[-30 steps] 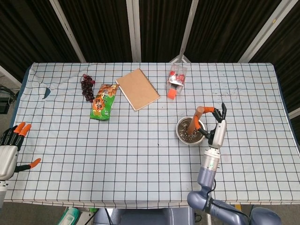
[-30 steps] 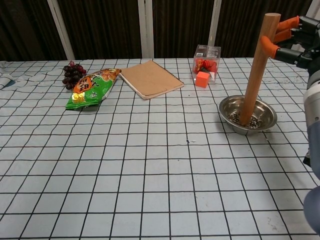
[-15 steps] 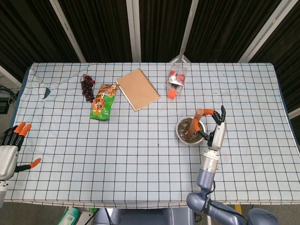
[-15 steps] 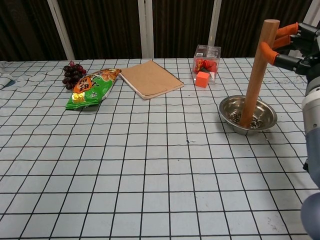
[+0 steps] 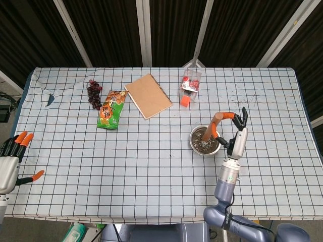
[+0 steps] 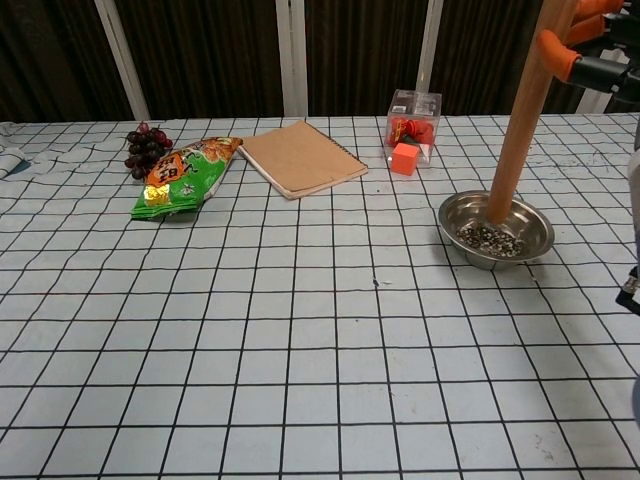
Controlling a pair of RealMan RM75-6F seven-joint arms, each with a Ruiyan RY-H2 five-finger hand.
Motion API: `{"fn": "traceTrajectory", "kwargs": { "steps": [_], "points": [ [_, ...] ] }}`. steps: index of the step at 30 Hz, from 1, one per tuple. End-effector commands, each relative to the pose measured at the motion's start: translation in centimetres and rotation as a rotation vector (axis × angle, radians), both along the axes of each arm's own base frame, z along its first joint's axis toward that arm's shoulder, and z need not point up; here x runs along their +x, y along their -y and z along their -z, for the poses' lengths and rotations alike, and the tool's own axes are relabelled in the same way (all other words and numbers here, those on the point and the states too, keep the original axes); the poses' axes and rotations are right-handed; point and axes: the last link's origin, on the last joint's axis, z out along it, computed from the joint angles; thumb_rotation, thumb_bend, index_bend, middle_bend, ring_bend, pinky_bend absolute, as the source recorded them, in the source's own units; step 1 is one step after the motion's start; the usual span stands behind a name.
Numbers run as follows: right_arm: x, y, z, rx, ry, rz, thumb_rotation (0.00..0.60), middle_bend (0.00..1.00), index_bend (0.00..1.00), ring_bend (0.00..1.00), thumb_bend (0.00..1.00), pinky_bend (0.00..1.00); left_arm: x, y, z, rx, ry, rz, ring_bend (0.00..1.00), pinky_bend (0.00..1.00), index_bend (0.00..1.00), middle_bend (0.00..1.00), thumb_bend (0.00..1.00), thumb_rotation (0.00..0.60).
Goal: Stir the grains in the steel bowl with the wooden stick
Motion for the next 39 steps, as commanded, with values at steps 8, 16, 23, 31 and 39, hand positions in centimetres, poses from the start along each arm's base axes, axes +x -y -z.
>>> {"fn": "traceTrajectory", "kwargs": {
  "steps": [8,16,23,31,39],
  "points": [
    [-0.6,-0.6,-3.9,-0.038,-0.088,-0.06,0.6,0.72,0.86,0.37,0.55,0.0,-0.1,0.0,-0.1,-0.001,0.003,-0.002,0.0,0.0,0.0,0.0,0.02,0.6],
    [-2.3,-3.4,-9.2,-0.017,-0.191,-0.084,0.6,0.72,0.86,0.37,0.55,0.0,0.0,0.0,0.1,0.01,0.007,-0.003,0.0,0.0,0.0,0.0,0.02,0.6],
    [-5.4,-6.9,-9.6,0.092,-0.442,-0.121,0.6,0.73,0.87,0.37,0.55,0.0,0.1,0.0,0.1,0.017,0.006,-0.006,0.0,0.0,0.0,0.0,0.02,0.6],
    [-7.5,-8.2,-9.5,0.151,-0.728,-0.16,0.6,0.73,0.87,0.37,0.55,0.0,0.2,0.2,0.3,0.013,0.01,-0.011,0.0,0.0,0.0,0.0,0.02,0.6],
    [-9.1,-8.0,-8.9,0.202,-0.971,-0.149,0.6,0.74,0.87,0.37,0.55,0.0,0.1,0.2,0.3,0.002,0.042,-0.03,0.0,0.0,0.0,0.0,0.02,0.6]
  ]
}}
